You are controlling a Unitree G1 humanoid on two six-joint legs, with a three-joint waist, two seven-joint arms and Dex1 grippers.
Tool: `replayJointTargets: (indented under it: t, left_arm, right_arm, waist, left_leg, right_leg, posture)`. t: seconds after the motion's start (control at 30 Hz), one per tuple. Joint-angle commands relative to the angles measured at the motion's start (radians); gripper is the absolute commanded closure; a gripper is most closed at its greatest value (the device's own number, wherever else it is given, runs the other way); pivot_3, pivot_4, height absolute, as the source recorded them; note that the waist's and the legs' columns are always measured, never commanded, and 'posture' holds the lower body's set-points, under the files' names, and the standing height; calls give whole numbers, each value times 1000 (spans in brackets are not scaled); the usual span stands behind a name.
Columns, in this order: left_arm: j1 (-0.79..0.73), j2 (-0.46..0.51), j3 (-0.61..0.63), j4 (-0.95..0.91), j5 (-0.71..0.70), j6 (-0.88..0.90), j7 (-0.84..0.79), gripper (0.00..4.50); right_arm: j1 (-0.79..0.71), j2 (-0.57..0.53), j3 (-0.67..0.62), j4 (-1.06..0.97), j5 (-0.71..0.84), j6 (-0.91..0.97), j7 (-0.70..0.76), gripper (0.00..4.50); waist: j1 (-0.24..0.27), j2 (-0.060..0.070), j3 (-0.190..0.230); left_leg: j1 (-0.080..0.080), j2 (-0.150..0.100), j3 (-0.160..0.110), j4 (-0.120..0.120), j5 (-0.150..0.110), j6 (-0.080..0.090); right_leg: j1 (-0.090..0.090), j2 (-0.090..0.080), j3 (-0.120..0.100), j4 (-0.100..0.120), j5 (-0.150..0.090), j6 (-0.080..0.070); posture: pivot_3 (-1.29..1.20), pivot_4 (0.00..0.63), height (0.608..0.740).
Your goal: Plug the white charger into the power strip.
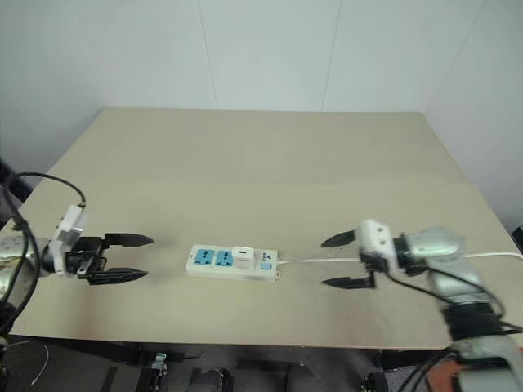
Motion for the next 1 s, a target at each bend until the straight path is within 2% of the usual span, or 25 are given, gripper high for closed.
replayJointTargets:
  t: [0.03, 0.13, 0.33, 0.7, 1.0]
  left_arm:
    - [77, 43, 114, -101, -12, 36, 18, 0]
    - [133, 44, 171, -161, -16, 73, 39, 0]
    - [161, 22, 195, -223, -6, 112, 32, 0]
    - [70, -47, 157, -181, 73, 107, 59, 0]
    - [-13, -74, 128, -130, 105, 120, 8, 0]
  right_arm:
    - [93, -98, -102, -106, 53, 56, 12, 23]
    - [199, -165, -171, -141, 73, 51, 28, 23]
    - [300, -170, -234, -208, 71, 66, -52, 23]
    - [419, -204, -339, -295, 75, 120, -107, 23]
    - [530, -187, -404, -372, 74, 132, -144, 23]
  waist:
    - [1, 0, 0]
    - [2, -1, 1]
    - [0, -1, 2]
    - [2, -1, 2]
    - [5, -1, 2]
  left_leg:
    - [1, 0, 0, 0, 0, 0]
    - [3, 0, 1, 0, 0, 0]
    - [7, 0, 4, 2, 1, -1]
    - [5, 0, 4, 2, 1, -1]
    - [6, 0, 4, 3, 1, -1]
  right_leg:
    - [1, 0, 0, 0, -1, 2]
    - [2, 0, 0, 0, -5, 8]
    - [5, 0, 3, 0, -3, 10]
    - [4, 0, 4, 0, -2, 10]
    - [5, 1, 4, 0, -2, 10]
  posture:
    - [0, 150, 740]
    - [0, 150, 740]
    - [0, 150, 740]
    - [0, 150, 740]
    - [0, 150, 740]
